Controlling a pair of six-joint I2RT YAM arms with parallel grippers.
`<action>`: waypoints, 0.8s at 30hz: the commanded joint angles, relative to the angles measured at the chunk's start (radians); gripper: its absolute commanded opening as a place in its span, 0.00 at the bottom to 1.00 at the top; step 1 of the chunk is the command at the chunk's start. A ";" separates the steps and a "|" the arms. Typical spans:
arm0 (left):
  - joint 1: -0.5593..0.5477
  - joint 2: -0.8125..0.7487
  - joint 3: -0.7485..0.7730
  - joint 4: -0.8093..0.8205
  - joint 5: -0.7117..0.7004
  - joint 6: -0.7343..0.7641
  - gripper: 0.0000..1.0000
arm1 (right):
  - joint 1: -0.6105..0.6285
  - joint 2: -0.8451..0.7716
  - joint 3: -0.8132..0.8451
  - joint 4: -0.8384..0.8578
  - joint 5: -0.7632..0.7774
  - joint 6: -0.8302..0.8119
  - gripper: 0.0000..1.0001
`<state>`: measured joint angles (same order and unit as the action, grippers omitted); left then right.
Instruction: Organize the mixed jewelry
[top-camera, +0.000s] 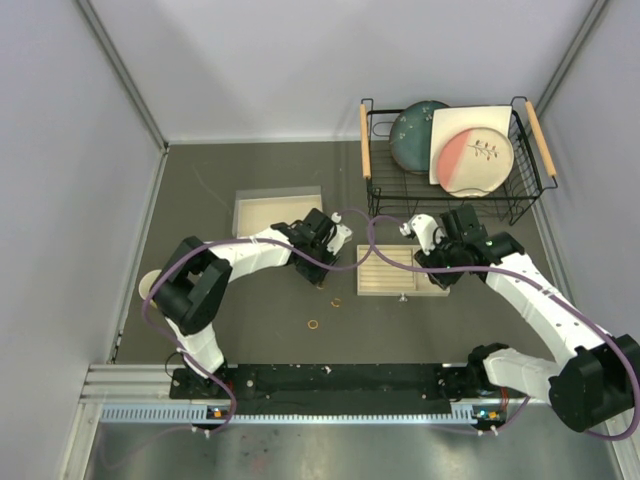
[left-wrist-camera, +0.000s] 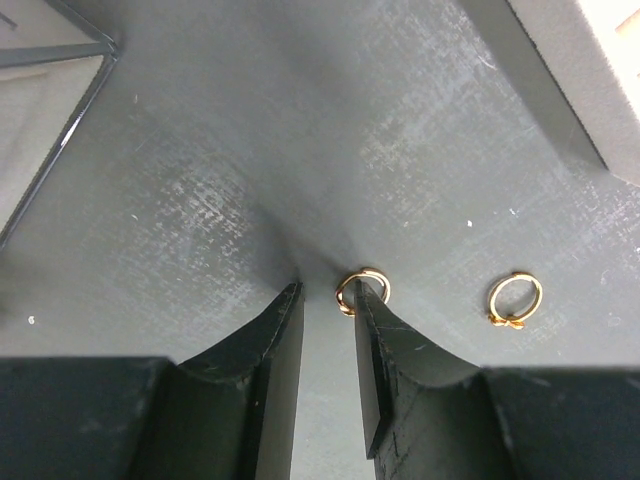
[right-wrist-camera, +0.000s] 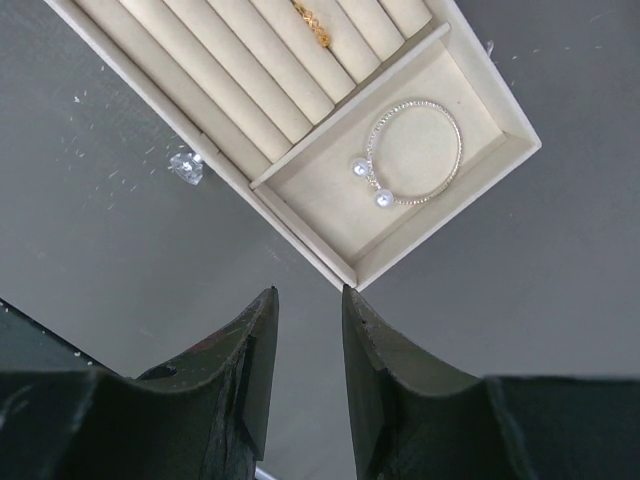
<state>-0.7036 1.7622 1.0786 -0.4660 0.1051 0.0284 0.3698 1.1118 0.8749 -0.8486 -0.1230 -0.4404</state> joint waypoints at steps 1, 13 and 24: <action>-0.005 0.040 0.029 -0.034 -0.010 0.005 0.31 | -0.008 -0.010 -0.004 0.037 -0.017 0.009 0.33; -0.005 0.039 0.032 -0.046 0.040 0.021 0.00 | -0.006 -0.013 -0.005 0.045 -0.021 0.012 0.33; -0.004 -0.137 0.053 0.018 0.082 0.082 0.00 | -0.042 -0.020 0.114 0.045 -0.168 0.124 0.31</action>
<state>-0.7033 1.7500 1.1038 -0.4931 0.1497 0.0772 0.3607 1.1118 0.8902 -0.8318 -0.1818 -0.3901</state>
